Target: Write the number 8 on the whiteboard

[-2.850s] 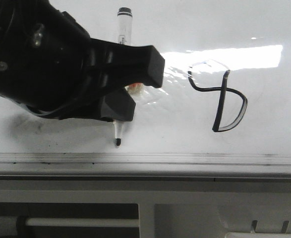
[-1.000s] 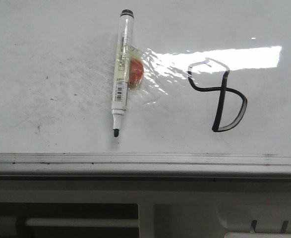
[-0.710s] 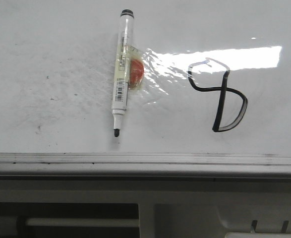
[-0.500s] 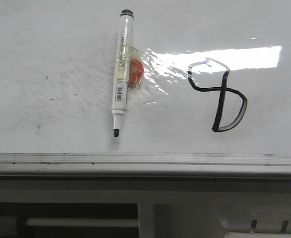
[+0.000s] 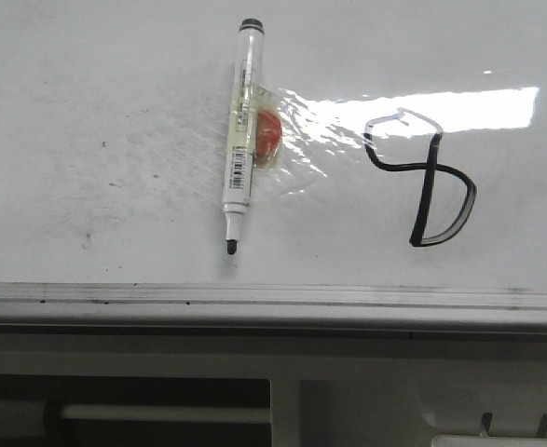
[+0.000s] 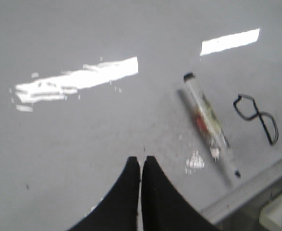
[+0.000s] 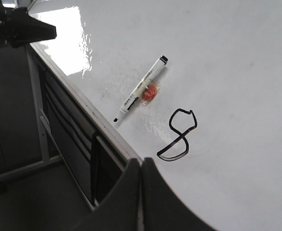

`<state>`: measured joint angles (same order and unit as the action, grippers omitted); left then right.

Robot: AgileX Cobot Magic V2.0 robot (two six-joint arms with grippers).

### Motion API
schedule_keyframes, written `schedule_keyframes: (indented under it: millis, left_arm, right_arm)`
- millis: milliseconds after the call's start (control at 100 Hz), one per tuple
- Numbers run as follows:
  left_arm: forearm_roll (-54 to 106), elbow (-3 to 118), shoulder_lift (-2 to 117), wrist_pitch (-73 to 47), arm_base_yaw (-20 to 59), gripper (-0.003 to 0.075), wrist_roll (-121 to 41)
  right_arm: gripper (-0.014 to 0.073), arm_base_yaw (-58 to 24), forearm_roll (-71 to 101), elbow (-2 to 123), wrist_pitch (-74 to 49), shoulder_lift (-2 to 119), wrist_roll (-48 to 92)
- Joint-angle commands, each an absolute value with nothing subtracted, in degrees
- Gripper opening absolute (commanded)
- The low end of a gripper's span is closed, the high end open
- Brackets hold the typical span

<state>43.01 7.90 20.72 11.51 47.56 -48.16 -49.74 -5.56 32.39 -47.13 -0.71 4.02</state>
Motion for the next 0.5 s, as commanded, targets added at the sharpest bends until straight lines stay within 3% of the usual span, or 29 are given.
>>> schedule_keyframes:
  millis: [0, 160, 320, 490]
  left_arm:
    - [20.3, 7.9, 19.9, 2.6, 38.1, -0.0020, -23.2]
    - [-2.9, 6.8, 12.2, -13.8, 24.0, -0.0020, 6.5]
    - [-3.6, 2.6, 2.8, -14.5, 16.0, -0.0020, 8.1]
    - [-2.8, -1.4, -1.6, -16.7, 12.6, -0.0020, 8.8]
  right_arm:
    - [-0.0043, -49.4, -5.6, 33.3, -43.2, 0.7, 3.9]
    - [-0.0043, -49.4, -5.6, 33.3, -43.2, 0.7, 3.9]
    - [-0.0043, -49.4, -5.6, 33.3, -43.2, 0.7, 3.9]
    - [-0.0043, -49.4, -5.6, 33.3, -43.2, 0.7, 3.9]
